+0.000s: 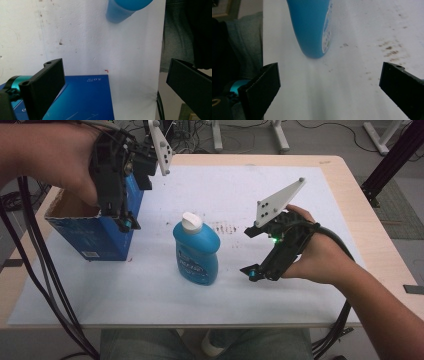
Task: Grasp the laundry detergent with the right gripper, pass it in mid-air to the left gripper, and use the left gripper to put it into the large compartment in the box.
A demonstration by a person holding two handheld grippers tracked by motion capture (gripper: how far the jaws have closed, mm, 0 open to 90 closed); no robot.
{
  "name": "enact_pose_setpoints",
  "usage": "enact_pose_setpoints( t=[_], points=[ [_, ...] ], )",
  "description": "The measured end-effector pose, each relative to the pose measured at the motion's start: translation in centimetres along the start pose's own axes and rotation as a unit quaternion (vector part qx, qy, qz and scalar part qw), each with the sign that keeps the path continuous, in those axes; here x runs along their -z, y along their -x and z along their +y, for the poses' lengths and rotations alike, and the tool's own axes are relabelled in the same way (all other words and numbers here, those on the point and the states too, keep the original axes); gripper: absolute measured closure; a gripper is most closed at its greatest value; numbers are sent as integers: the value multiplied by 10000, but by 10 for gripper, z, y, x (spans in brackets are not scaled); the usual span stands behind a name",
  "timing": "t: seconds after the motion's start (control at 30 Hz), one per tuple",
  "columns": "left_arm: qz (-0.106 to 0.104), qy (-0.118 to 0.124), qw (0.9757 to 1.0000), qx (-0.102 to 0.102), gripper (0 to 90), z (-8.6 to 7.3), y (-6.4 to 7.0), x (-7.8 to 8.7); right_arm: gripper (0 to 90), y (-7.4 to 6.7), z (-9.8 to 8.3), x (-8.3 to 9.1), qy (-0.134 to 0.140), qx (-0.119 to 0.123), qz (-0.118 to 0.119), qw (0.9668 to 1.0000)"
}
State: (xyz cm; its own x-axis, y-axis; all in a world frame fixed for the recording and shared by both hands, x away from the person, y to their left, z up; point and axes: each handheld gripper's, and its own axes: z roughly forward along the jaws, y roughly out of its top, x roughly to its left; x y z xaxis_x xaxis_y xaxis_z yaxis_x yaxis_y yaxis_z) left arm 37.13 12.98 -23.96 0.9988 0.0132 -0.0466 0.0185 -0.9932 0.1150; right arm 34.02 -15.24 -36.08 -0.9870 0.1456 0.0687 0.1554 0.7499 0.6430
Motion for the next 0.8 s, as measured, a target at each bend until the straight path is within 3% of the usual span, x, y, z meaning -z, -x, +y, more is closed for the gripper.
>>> enact_pose_setpoints(
  t=[0.53, 0.8],
  points=[
    [13, 12, 10000, 45, 18, -5, 1, 3, 24, -6, 5, -45, 669, -263, 137, 9973],
    [23, 43, 10000, 48, 18, -7, 0, 2, 24, -9, 7, -57, 863, -355, 154, 9955]
  ],
)
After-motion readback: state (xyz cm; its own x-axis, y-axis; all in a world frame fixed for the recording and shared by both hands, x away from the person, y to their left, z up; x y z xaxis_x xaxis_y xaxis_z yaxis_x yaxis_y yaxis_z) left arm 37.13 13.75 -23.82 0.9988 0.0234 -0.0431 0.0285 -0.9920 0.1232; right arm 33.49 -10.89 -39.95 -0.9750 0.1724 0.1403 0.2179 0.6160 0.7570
